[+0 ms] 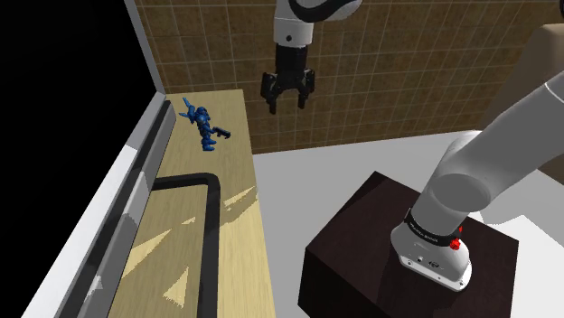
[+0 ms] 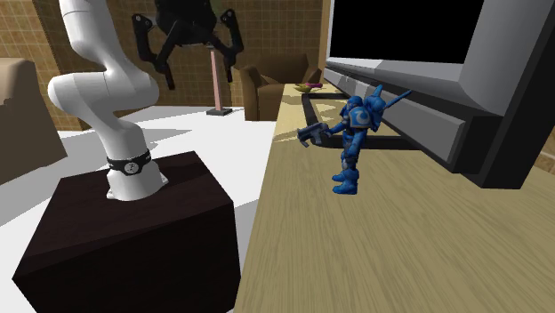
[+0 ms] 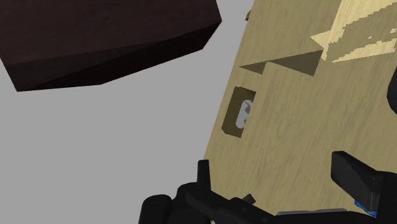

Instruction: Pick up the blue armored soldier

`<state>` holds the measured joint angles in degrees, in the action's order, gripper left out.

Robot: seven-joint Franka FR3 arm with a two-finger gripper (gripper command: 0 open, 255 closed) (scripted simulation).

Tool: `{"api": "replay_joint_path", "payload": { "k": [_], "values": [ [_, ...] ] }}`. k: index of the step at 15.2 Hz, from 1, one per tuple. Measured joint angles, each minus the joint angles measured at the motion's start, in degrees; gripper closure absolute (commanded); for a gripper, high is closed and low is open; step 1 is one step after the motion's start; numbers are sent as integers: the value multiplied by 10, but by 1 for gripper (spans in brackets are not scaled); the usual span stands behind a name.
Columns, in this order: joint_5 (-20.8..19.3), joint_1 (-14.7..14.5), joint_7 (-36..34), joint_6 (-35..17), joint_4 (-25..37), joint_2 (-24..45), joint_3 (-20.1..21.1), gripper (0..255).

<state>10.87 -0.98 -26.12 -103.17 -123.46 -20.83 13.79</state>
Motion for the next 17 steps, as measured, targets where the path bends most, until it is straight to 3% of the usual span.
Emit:
{"api": "replay_joint_path", "payload": {
  "k": [8,17],
  "values": [
    [-5,-5,-113,-32,148,158,41,0],
    [-54,-43,-244,-24,392,367,61,0]
  ]
}}
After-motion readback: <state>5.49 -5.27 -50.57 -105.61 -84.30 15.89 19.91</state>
